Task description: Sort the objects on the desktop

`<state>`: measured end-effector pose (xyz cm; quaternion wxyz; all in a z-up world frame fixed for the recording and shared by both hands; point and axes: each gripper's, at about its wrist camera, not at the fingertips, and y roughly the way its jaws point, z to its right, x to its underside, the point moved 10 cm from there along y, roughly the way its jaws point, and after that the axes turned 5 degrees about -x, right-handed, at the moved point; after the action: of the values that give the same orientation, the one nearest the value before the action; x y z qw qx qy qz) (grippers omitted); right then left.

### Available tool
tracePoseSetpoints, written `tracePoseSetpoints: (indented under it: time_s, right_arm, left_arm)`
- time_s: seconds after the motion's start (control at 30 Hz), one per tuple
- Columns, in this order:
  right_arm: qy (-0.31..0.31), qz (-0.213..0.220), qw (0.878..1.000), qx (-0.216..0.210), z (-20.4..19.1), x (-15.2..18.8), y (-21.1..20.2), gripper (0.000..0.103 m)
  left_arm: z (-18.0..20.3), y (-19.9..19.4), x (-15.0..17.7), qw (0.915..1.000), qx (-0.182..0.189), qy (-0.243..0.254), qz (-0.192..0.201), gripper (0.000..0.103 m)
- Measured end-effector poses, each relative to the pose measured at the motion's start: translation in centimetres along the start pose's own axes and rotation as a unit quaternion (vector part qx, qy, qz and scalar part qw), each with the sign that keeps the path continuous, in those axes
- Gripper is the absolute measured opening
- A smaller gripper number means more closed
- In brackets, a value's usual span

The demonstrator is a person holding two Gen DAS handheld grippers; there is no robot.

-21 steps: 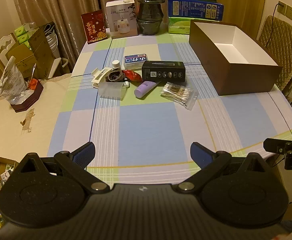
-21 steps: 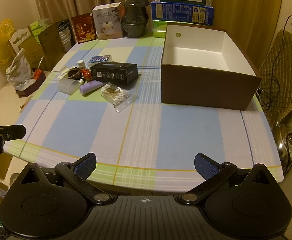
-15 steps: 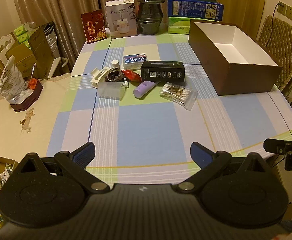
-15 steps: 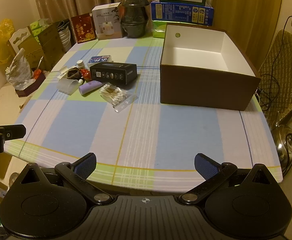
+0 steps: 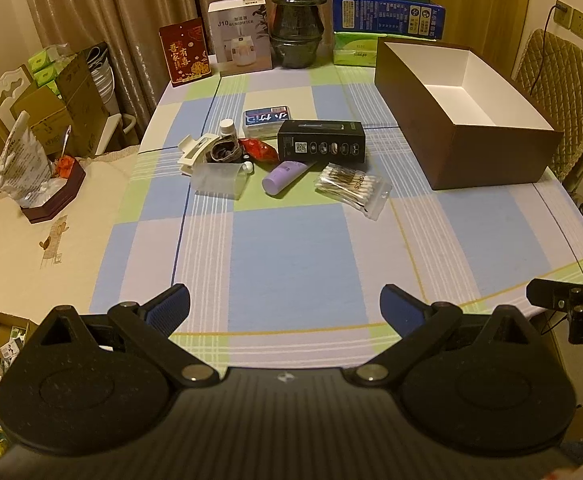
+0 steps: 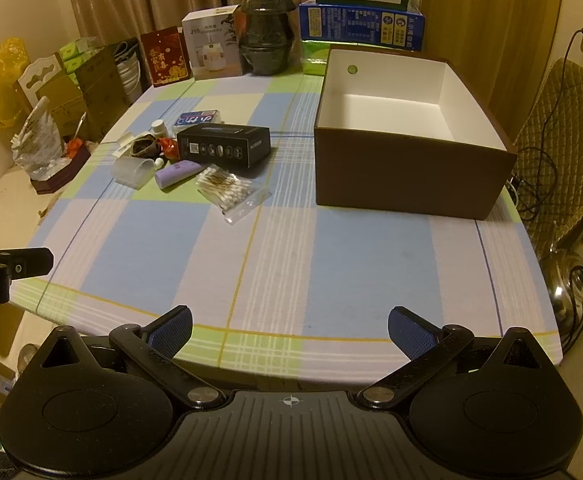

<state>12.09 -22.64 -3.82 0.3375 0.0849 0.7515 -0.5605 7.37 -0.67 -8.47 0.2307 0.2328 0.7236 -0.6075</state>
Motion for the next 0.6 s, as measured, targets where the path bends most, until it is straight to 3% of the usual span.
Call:
tracePoseSetpoints:
  time_s: [0.6]
  right_arm:
    - [-0.002, -0.004, 1.0, -0.007, 0.59, -0.32, 0.35, 0.101]
  left_arm:
    - [-0.02, 0.03, 0.02, 0.9998, -0.011, -0.013, -0.007, 0.1]
